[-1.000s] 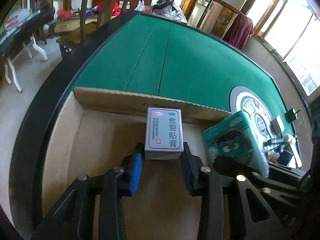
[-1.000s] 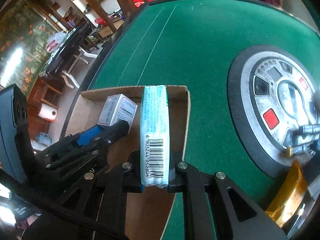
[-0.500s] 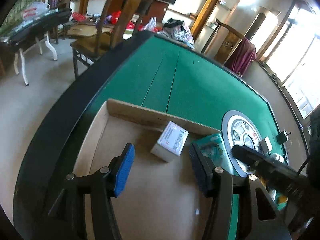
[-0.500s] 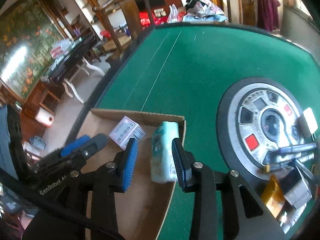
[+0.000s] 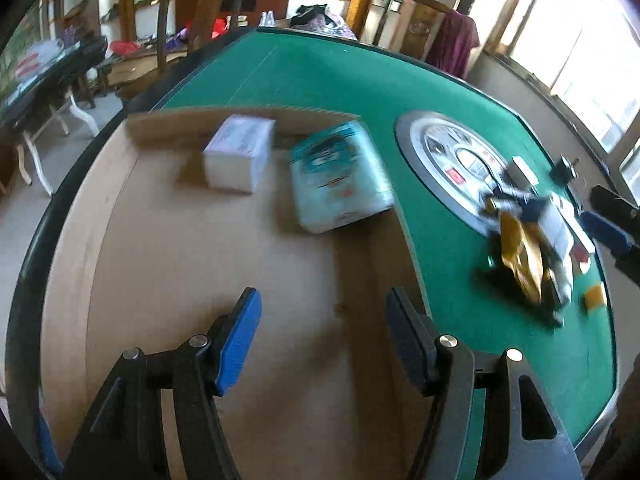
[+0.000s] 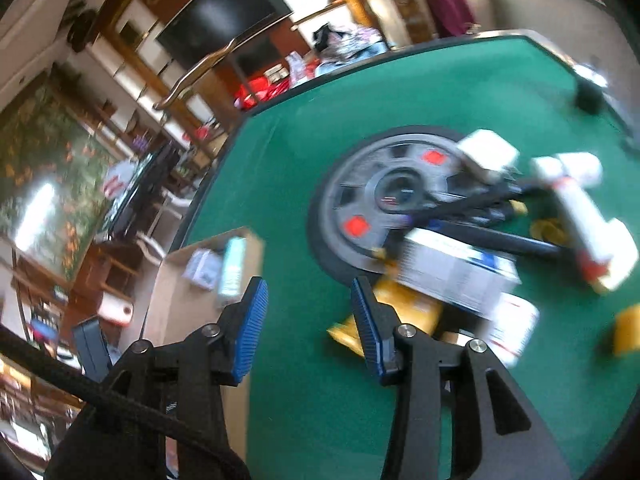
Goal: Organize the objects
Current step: 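Lower the medicine box and tissue pack into the cardboard box, opening both tools, then grasp a white medicine box with the left tool while the right tool reaches the pill bottle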
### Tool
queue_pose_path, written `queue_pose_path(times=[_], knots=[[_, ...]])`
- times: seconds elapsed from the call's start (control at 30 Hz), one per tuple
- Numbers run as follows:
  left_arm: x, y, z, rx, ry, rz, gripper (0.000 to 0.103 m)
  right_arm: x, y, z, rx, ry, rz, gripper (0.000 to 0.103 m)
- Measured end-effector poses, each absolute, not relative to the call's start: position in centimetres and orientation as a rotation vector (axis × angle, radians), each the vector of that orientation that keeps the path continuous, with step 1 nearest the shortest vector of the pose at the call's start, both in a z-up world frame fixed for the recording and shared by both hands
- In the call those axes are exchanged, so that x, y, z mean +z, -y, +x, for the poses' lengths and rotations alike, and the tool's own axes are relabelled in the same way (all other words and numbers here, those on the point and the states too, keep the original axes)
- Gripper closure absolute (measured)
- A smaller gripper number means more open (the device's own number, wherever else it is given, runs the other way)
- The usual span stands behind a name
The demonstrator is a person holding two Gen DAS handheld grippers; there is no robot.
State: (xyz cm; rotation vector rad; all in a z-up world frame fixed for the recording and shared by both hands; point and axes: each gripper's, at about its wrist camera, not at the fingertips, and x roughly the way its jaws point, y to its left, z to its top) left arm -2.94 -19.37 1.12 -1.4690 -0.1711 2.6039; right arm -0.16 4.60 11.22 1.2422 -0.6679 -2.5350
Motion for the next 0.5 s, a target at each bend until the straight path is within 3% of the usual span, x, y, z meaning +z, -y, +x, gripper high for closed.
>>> queue_pose_path(times=[0.17,0.3,0.4,0.5], knots=[[1.8,18.8,-0.2,2.582,0.101,-1.406,0.044,11.1,-10.9,3.3,-2.609,0.752,1.215,0.061],[5.3,17.8,1.3,2.646,0.043,-1.256,0.044,11.0,-15.7,5.3,-2.7,0.818,1.187,0.058],[8.5,15.6,2.0,2.636,0.017,-1.14,0.029,10.3,-18.9,6.0,-2.745,0.894,1.157,0.055],[10.2,13.2,1.6,2.588,0.046,-1.103,0.029,9.4,-21.0,6.0,-2.767,0.953,1.138,0.055]])
